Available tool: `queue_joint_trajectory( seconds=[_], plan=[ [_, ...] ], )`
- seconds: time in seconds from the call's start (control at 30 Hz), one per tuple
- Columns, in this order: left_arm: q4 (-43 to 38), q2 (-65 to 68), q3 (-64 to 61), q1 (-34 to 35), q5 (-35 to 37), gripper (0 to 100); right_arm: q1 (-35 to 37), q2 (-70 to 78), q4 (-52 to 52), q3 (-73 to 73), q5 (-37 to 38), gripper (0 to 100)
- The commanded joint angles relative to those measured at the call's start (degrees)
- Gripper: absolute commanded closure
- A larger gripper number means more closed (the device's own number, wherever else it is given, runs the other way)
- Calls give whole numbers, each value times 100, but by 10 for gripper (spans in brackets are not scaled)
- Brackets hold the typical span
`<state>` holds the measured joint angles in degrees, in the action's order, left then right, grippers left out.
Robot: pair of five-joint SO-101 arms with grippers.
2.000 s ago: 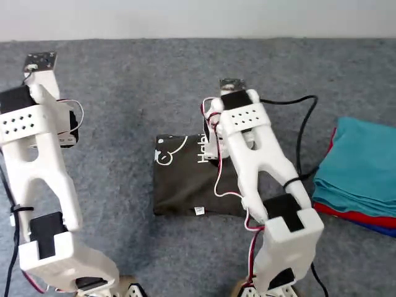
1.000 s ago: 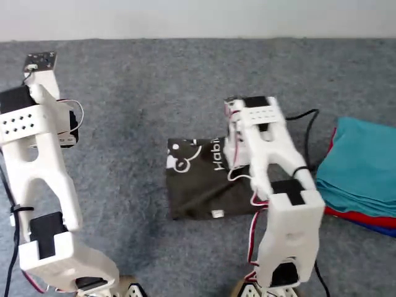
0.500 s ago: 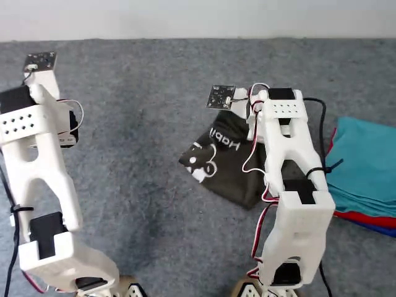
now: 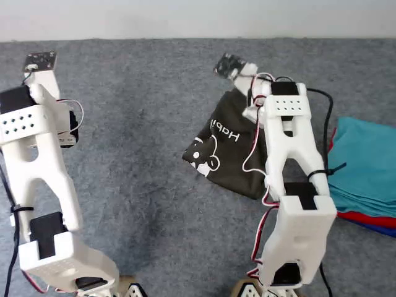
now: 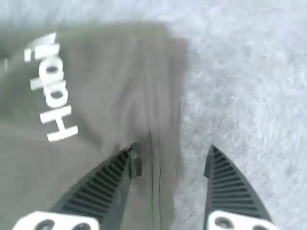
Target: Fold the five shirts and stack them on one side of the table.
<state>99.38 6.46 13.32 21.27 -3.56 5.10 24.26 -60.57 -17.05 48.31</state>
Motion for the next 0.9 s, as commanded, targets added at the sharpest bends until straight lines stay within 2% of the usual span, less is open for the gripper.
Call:
queue_joint_trajectory(
  seconds=[0.0,0.17,0.37,0.6,0.73,0.87],
  plan=[
    [105,-220,31,0,-9,986,127,-576,-426,-273,-1081,749],
    [105,-220,31,0,-18,986,391,-831,-1640,-273,-2804,685],
    [105,-220,31,0,-18,986,611,-927,-2290,-273,-5319,614],
    [105,-220,31,0,-18,986,752,-857,-3046,-264,-7455,546],
    [105,-220,31,0,-18,986,752,-611,-2844,-246,-8079,453],
    [105,-220,31,0,-18,986,655,-31,-2299,-246,-8316,439]
  ],
)
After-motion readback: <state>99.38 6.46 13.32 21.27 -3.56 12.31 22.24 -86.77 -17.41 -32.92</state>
